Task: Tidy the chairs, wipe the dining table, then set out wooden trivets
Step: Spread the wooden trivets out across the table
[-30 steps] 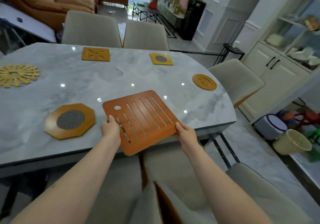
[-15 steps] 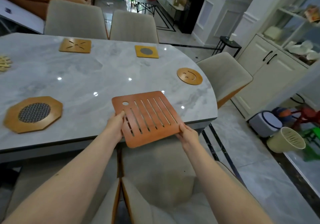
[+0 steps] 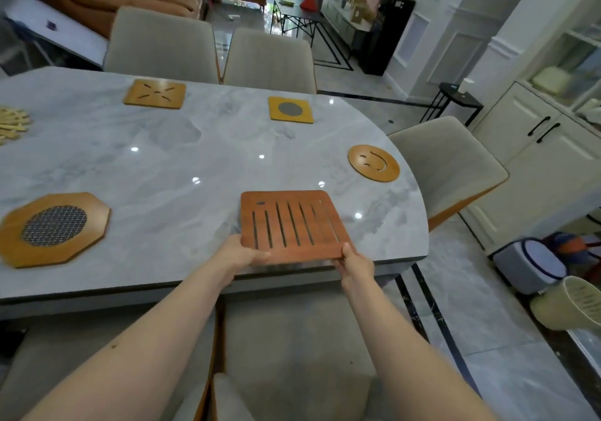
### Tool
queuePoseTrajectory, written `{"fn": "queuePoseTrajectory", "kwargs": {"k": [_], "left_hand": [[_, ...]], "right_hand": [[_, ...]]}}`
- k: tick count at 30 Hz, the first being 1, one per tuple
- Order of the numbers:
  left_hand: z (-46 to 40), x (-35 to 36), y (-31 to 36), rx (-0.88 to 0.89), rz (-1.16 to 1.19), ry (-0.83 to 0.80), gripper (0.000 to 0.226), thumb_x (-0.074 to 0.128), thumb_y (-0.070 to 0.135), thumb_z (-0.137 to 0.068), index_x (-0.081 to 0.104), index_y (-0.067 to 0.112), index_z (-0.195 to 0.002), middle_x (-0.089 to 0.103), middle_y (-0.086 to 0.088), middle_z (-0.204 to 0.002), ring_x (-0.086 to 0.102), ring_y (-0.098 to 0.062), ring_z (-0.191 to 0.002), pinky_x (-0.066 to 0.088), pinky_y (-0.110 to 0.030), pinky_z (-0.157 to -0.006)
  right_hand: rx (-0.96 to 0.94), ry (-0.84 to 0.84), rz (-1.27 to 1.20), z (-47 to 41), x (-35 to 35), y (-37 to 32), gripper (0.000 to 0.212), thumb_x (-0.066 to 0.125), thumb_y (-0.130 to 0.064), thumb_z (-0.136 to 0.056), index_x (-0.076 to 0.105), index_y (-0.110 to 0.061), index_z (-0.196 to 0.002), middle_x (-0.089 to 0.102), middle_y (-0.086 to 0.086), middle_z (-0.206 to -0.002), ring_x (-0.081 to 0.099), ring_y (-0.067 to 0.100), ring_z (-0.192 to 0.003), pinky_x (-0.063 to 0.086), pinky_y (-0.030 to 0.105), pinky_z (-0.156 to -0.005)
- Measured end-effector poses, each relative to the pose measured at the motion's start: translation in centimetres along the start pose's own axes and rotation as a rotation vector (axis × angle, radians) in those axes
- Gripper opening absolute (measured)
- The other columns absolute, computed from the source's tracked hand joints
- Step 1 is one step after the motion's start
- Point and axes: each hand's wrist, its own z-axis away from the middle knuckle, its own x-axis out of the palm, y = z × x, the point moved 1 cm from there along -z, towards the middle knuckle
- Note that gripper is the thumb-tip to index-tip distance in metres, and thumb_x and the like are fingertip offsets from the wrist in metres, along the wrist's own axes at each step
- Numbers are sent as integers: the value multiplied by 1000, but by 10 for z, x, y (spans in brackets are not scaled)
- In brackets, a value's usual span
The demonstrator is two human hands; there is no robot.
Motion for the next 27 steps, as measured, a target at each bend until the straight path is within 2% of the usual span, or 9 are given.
{"fn": "queuePoseTrajectory", "kwargs": {"k": [3,7,10,12,14,19,24,27], "left_hand": [[-12,11,-2,28,-116,55,56,78,1,-72,57,11,-122,64,-6,-120,58,-22,-111,42,-34,-99],[-26,27,-14,103,-254,263,60,82,4,-68,56,12,-121,63,-9,-118,59,-24,-109,46,-34,-96],[-31,34,-21,162,-337,387,65,85,9,-66,54,12,-123,60,-9,-119,57,-25,-109,47,-38,-97],[-33,37,-24,183,-379,425,70,86,13,-64,53,12,-126,57,-9,-124,56,-27,-111,47,-41,-98],[-35,38,-27,175,-416,459,72,87,15,-63,53,11,-126,57,-10,-124,56,-28,-111,47,-41,-98],[-38,39,-36,81,-367,533,87,85,16,-67,40,16,-141,43,-11,-115,51,-30,-110,44,-37,-100],[-45,39,-38,59,-460,573,69,82,20,-71,51,11,-131,45,-13,-119,47,-29,-113,42,-37,-100],[-47,39,-41,53,-475,575,67,81,21,-72,51,9,-131,45,-14,-122,46,-30,-114,42,-39,-102]], "right_hand": [[37,-37,94,-28,4,2,14,55,-12,-96,61,-4,-106,65,14,-108,63,24,-95,52,40,-94],[-11,-93,220,-55,5,7,18,61,-10,-93,62,2,-106,65,17,-104,64,29,-95,53,42,-92],[-194,-68,560,-65,0,5,22,69,-19,-87,67,-1,-99,69,16,-101,64,27,-92,51,34,-83],[-290,-55,783,-70,-3,3,31,70,-27,-86,68,-1,-101,70,14,-102,63,28,-97,45,28,-80],[-327,-61,906,-73,-3,0,39,71,-32,-85,67,0,-106,69,14,-105,62,28,-101,44,28,-82],[-356,-82,983,-73,0,-2,43,73,-36,-83,63,-2,-107,66,11,-104,61,24,-96,42,25,-75],[-376,-91,982,-71,2,-1,39,74,-35,-82,62,-4,-103,62,6,-96,56,17,-84,42,26,-71],[-382,-81,973,-69,2,-1,37,75,-32,-82,60,-4,-100,60,6,-94,54,17,-82,41,26,-70]]}}
